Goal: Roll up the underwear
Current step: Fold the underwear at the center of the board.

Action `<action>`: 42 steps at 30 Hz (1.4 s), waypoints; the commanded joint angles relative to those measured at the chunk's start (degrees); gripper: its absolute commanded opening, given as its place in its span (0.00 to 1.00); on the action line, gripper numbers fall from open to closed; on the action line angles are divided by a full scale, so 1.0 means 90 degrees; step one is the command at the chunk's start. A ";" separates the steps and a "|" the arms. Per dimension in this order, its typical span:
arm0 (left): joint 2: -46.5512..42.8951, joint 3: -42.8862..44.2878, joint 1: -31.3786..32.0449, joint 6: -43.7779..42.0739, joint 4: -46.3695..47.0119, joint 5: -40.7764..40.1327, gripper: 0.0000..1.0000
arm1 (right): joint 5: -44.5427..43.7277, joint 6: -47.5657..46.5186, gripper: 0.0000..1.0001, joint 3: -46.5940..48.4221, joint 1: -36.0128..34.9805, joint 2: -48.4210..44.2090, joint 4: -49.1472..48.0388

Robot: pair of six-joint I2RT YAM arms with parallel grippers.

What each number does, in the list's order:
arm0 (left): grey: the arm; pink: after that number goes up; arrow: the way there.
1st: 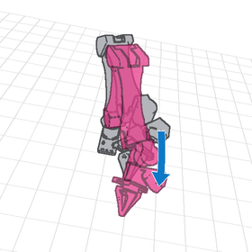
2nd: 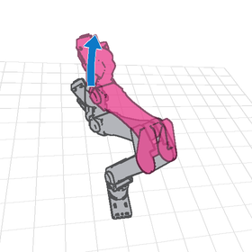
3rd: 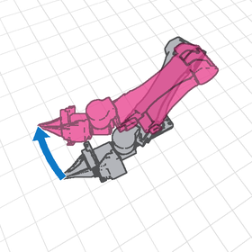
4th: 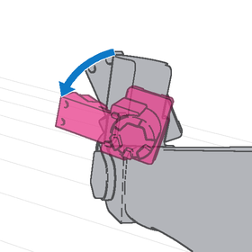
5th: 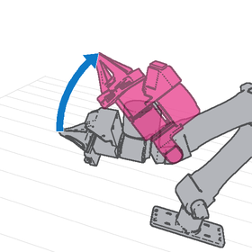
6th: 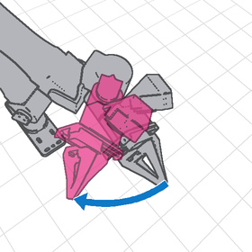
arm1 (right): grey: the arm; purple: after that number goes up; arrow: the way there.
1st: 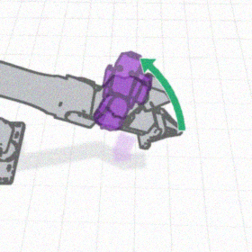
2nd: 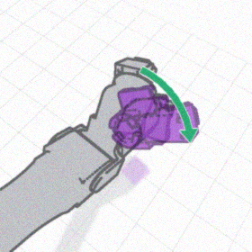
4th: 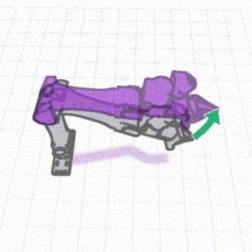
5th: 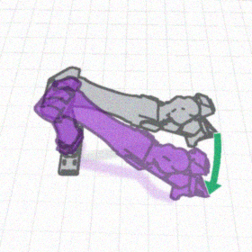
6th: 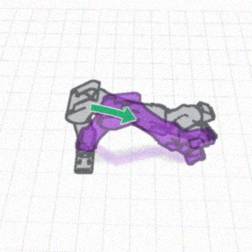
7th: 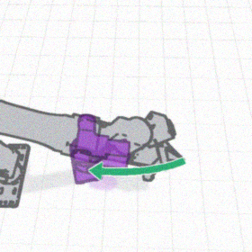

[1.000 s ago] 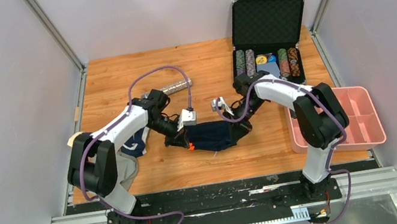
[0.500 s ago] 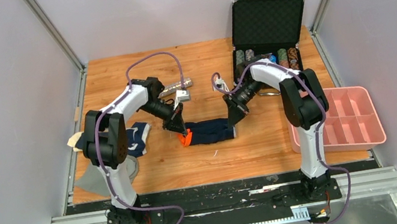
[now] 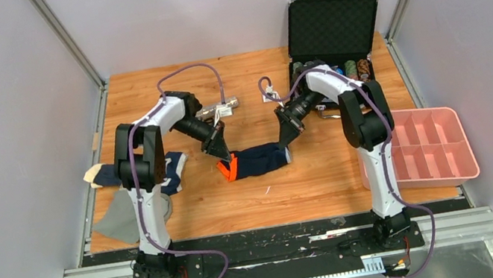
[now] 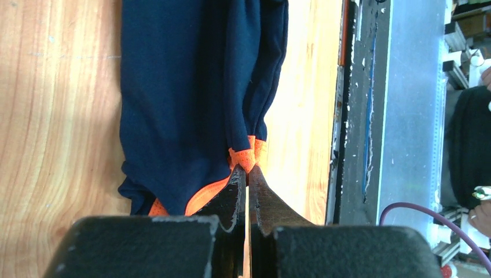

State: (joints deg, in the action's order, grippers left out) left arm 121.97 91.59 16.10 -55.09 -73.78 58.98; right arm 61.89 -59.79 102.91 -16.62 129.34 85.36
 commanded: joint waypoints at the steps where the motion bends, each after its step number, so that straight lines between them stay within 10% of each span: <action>1: 0.0151 0.0297 -0.0153 0.0073 -0.0325 0.0181 0.00 | 0.0306 -0.0024 0.00 0.0425 0.0055 0.0119 0.0287; 22: -0.0910 -0.1967 0.0095 -0.0381 -0.0520 0.0882 0.00 | 0.0812 0.0688 0.00 -0.2393 -0.0209 -0.1226 -0.0402; 42: 0.0877 0.1034 -0.0232 -0.0385 -0.1541 -0.0063 0.00 | 0.0665 0.1054 0.00 -0.0263 0.0238 0.0492 0.0296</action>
State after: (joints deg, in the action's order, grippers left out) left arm 126.58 96.14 15.53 -60.12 -86.43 59.70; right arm 66.06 -50.65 96.38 -15.70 131.22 85.08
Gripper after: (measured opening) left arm 0.008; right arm 0.037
